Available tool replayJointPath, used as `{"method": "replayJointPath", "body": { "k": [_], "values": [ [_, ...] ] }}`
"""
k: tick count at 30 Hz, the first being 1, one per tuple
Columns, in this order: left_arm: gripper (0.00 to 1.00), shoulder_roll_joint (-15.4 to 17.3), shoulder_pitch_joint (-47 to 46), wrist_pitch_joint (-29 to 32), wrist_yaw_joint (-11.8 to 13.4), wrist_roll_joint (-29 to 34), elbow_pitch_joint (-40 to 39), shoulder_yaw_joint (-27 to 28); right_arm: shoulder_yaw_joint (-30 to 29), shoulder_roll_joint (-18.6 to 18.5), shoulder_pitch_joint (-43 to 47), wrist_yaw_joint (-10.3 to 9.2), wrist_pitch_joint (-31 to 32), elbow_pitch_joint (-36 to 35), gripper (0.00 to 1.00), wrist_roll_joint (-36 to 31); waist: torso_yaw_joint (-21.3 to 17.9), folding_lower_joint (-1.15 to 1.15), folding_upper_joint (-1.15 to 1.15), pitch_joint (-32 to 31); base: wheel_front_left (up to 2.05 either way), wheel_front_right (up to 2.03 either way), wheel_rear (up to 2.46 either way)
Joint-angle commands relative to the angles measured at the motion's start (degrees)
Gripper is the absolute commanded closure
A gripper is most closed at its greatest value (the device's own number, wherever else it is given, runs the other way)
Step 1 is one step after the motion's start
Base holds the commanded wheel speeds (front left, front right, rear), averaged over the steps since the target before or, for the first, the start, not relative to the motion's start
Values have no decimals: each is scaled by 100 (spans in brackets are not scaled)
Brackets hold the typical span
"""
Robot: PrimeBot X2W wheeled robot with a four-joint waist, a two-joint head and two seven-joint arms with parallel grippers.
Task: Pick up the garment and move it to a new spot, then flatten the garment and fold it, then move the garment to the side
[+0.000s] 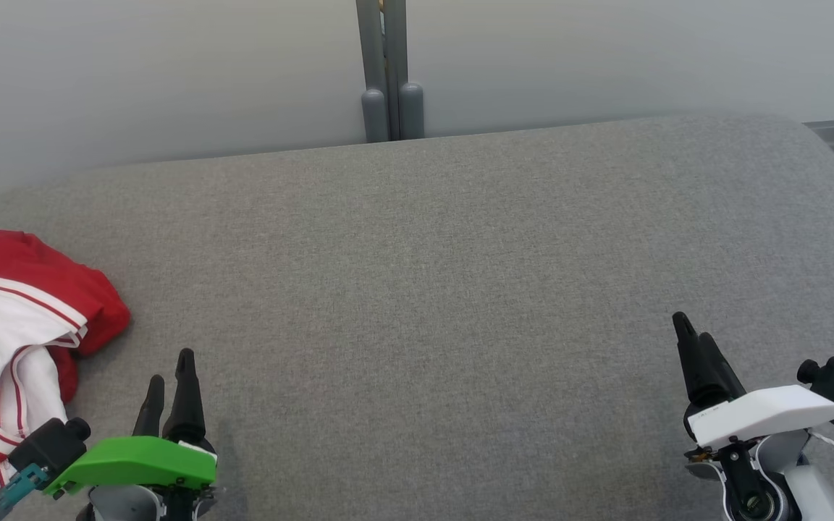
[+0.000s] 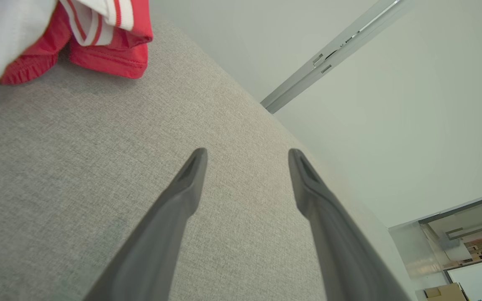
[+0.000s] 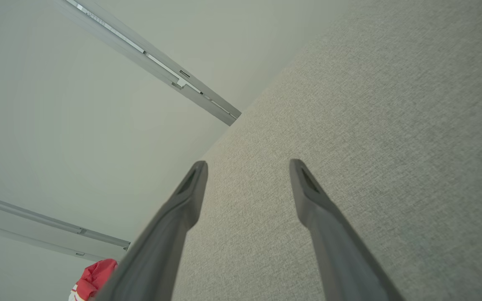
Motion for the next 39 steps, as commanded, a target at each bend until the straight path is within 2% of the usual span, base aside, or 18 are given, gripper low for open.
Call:
{"method": "replayJointPath", "body": {
  "k": [1, 16, 25, 39],
  "values": [
    [0, 68, -101, -46, 19, 169, -52, -17, 26, -55, -107, 1, -52, -82, 0, -154, -1, 0, 0, 0, 0, 0, 0],
    [0, 134, -125, -314, 244, 1342, 60, -203, 314, -172, -133, 2, -344, 9, 0, -1320, -17, 0, 0, 11, 0, 0, 0],
    [0, 185, -144, -455, 232, 1990, 31, -458, 486, -233, -163, 2, -498, 22, 0, -1915, -27, 0, 0, 22, 0, 0, 0],
    [0, 277, -143, -659, 395, 2863, 84, -709, 519, -260, -162, 3, -714, 85, 0, -2797, -51, 0, 0, 31, 0, 0, 0]
  ]
}}
